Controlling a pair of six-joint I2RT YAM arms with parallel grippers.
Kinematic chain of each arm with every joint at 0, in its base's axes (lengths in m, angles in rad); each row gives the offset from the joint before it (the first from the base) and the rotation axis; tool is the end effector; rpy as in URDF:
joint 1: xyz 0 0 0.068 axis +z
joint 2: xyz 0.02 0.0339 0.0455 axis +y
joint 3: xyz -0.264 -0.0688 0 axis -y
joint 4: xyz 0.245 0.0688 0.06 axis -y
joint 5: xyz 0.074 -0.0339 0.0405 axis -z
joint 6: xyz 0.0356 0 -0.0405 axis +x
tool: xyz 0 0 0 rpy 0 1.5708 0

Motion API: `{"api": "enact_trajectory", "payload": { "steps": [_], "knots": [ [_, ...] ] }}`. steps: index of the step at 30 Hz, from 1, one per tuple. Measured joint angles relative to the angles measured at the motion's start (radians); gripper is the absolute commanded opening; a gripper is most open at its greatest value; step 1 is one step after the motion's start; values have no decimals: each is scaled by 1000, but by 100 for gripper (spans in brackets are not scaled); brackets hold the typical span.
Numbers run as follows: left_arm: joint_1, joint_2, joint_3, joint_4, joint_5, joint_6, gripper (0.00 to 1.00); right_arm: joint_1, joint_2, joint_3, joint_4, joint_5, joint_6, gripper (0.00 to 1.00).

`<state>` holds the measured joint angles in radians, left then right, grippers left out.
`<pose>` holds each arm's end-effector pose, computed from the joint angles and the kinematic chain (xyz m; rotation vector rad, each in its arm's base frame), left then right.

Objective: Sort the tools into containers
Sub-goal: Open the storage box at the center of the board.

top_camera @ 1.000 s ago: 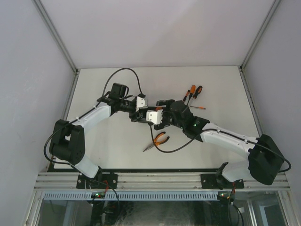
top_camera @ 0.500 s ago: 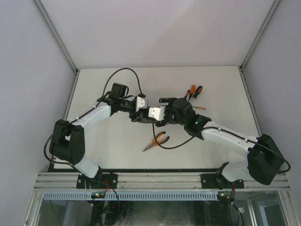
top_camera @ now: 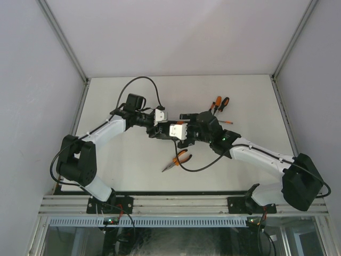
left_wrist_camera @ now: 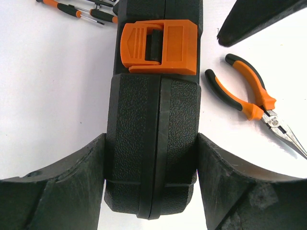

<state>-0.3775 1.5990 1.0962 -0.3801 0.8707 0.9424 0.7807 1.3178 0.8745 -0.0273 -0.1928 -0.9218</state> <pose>0.2991 -0.1479 0.2370 1.6049 1.4825 -0.7475 0.2070 0.2146 0.2688 -1.6062 1.2474 0.1081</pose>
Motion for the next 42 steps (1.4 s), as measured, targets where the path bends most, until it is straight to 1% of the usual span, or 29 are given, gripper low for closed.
{"api": "enact_trajectory", "payload": {
  "steps": [13,42],
  "knots": [
    [0,0,0,0,1,0,0,21,78,0,32,78,-24,84],
    [0,4,5,-1,0,0,0,35,71,0,86,179,-63,83]
  ]
}}
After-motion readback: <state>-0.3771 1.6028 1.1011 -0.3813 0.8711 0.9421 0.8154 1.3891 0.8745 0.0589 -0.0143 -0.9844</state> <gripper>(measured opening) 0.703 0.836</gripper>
